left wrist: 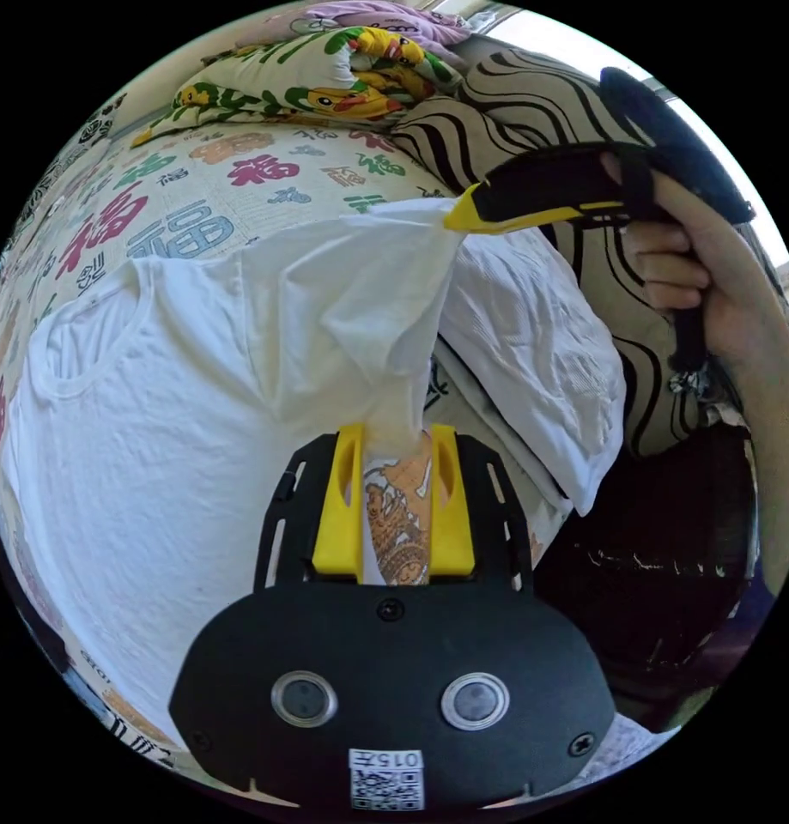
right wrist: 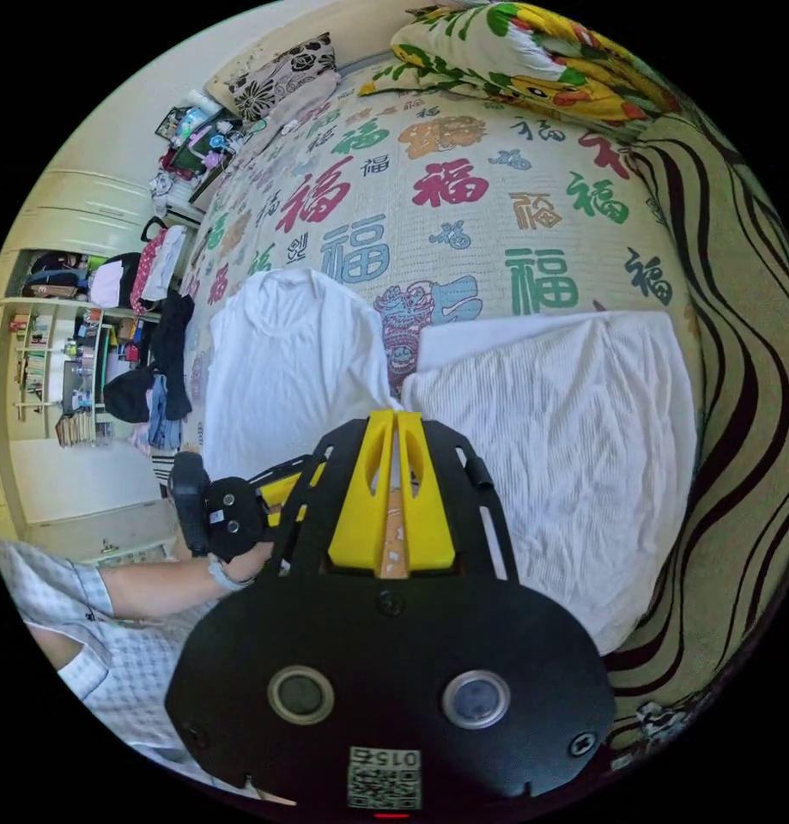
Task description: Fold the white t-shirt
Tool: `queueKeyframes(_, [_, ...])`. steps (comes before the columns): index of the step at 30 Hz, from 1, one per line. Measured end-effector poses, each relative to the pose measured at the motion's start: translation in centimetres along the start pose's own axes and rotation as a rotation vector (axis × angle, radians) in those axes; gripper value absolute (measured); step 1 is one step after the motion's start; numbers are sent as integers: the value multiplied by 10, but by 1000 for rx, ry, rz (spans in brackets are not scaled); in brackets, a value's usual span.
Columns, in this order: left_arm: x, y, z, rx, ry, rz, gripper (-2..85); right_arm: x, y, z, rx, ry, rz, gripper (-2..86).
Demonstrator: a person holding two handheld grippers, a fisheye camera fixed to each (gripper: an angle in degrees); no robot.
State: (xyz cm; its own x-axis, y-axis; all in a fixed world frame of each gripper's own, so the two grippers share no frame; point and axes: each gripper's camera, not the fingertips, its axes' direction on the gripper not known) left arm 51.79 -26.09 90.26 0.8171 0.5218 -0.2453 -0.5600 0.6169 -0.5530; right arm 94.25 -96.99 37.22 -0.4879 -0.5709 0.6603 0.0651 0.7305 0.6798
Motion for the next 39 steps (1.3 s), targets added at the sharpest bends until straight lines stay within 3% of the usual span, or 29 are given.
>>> queueKeyframes(3, [6, -12, 24, -36, -130, -62, 45, 4, -20, 17, -65, 2, -55, -3])
queueKeyframes(5, [6, -14, 28, -34, -115, -106, 32, 6, -32, 32, -103, 48, -96, -4])
queueKeyframes(9, [15, -14, 20, -16, -112, -90, 51, 6, -47, 49, -120, 114, -152, -4])
queueKeyframes(14, [29, -24, 32, -115, -224, -33, 80, 11, -77, 73, -111, 248, -149, -5])
queueKeyframes(19, [40, -20, 3, -59, -212, 43, 76, 17, -96, 78, -32, 140, -94, -5])
queueKeyframes(25, [39, 2, -28, -104, 80, 167, 74, -16, -121, 163, -137, 76, -144, -5])
queueKeyframes(28, [2, 18, -70, -61, 135, 137, 73, -28, -142, 239, -245, 166, -154, -5])
queueKeyframes(32, [-106, 53, -142, -1, 120, -83, 71, -3, -169, 319, -400, 624, -63, -7])
queueKeyframes(36, [-220, 93, -215, 94, -44, -352, 69, -18, -196, 314, -297, 610, -8, -3])
queueKeyframes(39, [-308, 122, -268, 222, -120, -574, 68, -76, -239, 313, -165, 390, -139, 7])
